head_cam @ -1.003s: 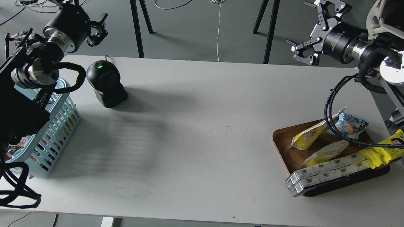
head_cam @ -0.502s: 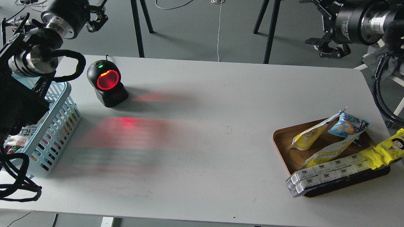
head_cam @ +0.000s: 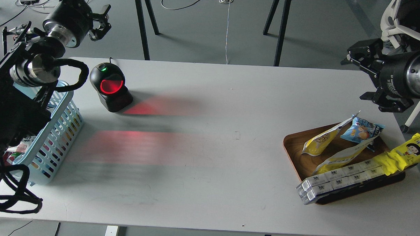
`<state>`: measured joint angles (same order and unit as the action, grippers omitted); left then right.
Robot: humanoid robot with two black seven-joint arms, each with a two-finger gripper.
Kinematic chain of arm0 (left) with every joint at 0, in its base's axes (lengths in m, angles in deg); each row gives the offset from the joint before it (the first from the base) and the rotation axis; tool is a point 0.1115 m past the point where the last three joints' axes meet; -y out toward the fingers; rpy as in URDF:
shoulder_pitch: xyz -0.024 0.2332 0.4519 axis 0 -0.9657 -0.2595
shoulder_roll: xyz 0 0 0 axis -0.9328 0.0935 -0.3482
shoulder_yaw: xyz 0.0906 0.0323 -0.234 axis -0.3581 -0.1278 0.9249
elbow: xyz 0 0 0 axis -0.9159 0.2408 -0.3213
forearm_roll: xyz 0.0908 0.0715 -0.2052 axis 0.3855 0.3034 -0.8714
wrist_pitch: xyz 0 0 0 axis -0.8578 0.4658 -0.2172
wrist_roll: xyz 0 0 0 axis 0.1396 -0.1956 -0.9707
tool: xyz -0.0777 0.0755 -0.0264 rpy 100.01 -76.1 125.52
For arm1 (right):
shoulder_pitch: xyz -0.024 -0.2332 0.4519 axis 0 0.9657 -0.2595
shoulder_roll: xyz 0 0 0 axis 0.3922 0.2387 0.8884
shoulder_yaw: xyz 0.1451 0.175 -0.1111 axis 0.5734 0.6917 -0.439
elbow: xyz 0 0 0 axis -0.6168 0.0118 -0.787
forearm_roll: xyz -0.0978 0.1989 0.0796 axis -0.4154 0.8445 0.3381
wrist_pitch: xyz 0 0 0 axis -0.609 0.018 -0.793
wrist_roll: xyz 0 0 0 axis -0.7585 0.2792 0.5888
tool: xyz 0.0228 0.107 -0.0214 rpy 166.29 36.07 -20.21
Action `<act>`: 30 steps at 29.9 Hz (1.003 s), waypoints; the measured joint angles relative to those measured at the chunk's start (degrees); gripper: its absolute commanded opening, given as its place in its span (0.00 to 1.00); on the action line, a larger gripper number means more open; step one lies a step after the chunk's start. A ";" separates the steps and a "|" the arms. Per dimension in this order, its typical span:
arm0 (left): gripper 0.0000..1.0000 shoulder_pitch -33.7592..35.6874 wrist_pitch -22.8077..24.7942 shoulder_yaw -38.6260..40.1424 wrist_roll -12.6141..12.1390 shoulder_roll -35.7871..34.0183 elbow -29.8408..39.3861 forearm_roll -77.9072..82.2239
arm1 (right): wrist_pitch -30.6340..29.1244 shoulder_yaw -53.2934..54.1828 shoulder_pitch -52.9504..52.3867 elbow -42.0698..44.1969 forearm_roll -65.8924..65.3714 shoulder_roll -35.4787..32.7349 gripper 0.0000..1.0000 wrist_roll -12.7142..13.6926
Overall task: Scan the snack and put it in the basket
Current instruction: 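Move the right gripper over the wooden tray of yellow snacks, then lower the right gripper and grasp a yellow snack packet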
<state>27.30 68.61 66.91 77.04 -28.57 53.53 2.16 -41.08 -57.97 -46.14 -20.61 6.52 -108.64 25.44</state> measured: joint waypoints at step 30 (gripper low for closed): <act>1.00 -0.90 0.00 0.09 0.18 -0.05 0.01 0.00 | 1.74 0.04 13.37 -0.10 -7.53 5.48 0.54 0.00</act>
<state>26.40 68.61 67.00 77.22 -28.63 53.54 2.16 -39.34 -57.93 -32.77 -20.71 -1.01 -103.16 25.44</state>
